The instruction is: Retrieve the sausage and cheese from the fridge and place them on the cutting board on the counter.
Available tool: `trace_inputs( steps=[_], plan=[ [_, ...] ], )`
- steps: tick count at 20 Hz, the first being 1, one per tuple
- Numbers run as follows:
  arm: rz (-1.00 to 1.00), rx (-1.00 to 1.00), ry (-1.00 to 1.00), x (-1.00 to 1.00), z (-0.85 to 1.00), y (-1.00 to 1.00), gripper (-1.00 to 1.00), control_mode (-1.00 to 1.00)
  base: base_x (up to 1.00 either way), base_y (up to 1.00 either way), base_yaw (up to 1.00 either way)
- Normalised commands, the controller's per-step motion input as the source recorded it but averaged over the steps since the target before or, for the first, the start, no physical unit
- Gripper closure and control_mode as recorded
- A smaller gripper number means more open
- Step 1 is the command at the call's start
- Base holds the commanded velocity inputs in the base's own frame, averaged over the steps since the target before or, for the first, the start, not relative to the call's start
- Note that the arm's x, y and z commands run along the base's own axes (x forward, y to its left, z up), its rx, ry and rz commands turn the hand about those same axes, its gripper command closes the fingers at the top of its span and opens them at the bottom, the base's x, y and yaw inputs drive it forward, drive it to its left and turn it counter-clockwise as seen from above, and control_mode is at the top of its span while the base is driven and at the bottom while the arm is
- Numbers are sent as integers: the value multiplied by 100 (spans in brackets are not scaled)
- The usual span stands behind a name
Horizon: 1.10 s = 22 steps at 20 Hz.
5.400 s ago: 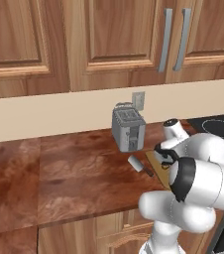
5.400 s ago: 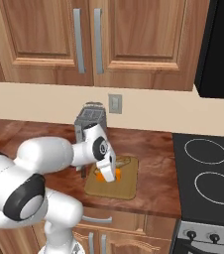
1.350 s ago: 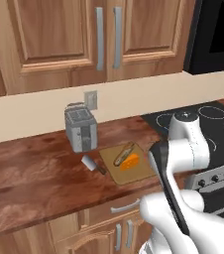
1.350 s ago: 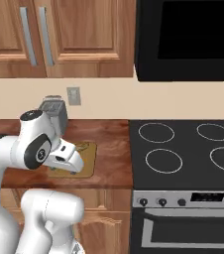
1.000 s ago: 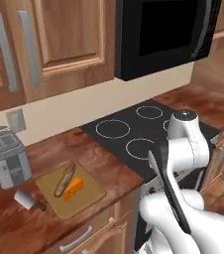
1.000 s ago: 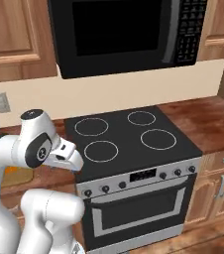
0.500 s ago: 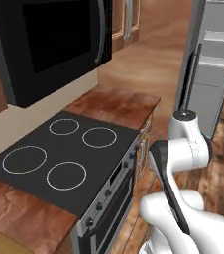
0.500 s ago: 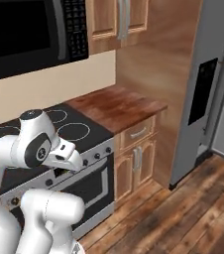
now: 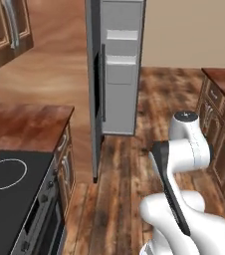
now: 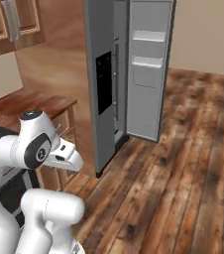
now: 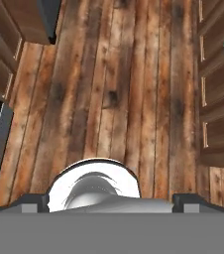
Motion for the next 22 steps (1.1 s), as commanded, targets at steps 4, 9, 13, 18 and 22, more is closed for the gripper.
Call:
trace_inputs(
  steps=[4,9,13,18,22],
  plan=[
    [0,0,0,0,0,0,-100,100,60,-76,-52],
    [0,0,0,0,0,0,-100,100,95,-24,-36],
    [0,0,0,0,0,0,-100,100,100,9,-8],
    [0,0,0,0,0,0,-100,100,100,6,0],
    [0,0,0,0,0,0,-100,100,100,0,7]
  ],
)
